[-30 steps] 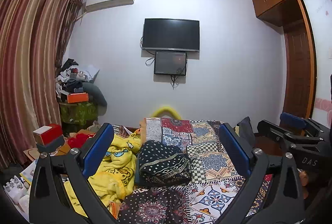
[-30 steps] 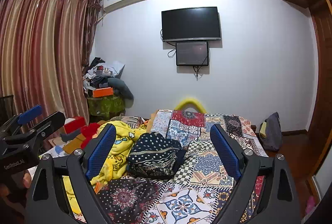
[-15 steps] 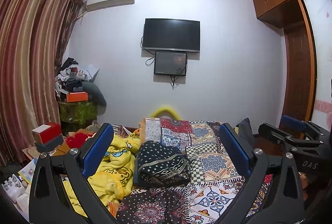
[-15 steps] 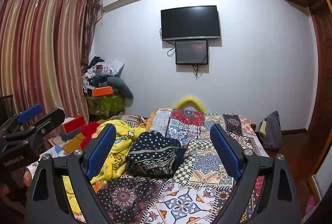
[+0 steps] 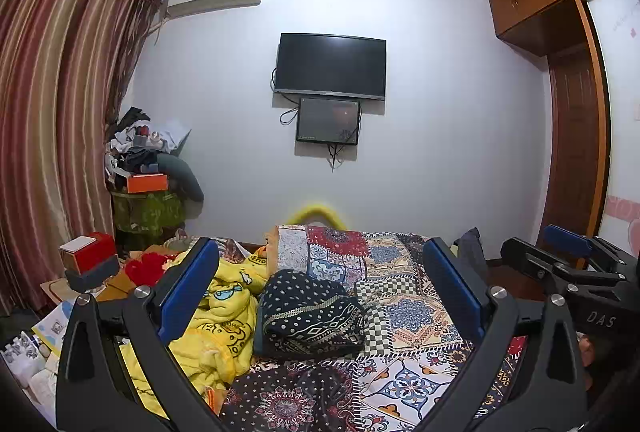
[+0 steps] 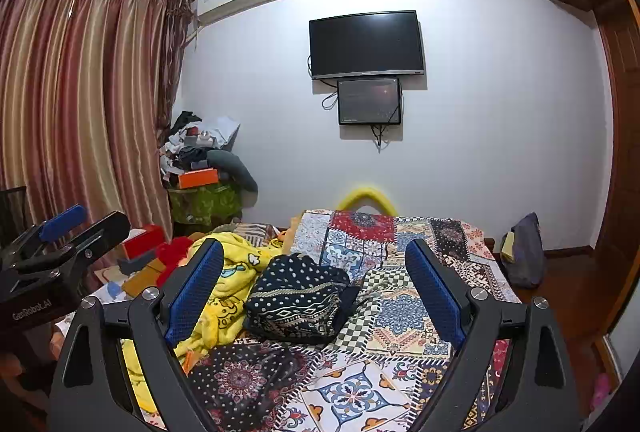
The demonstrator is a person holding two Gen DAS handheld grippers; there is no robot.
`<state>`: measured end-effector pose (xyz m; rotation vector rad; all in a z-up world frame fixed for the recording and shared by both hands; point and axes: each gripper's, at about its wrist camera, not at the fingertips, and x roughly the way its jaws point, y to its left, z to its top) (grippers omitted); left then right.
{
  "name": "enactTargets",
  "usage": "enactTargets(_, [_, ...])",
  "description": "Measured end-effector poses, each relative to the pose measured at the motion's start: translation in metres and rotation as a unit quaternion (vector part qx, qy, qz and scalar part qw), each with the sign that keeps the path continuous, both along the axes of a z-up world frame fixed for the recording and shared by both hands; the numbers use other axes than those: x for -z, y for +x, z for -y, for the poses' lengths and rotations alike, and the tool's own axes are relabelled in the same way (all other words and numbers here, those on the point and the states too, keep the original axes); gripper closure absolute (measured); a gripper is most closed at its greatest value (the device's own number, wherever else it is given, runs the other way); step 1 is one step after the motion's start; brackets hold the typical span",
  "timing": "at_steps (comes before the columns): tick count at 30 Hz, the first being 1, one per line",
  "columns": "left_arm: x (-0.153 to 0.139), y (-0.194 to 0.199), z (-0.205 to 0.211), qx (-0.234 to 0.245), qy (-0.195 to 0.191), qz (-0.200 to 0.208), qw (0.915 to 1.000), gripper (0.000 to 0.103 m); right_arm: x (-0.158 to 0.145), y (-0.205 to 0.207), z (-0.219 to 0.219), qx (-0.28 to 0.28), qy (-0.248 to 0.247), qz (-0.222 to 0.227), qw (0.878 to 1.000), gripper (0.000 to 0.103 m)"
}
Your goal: Fold large clothes
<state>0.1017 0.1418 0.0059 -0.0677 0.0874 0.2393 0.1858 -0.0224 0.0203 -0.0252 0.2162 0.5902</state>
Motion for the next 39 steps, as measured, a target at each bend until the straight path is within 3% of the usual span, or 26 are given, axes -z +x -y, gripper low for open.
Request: enactTargets(39, [0.007,0.008,0.001,0.018,-0.003,-0.020,0.9996,0.001,0.004,0.001,-0.011,0.002,0.001,-0.006,1.000,0.012])
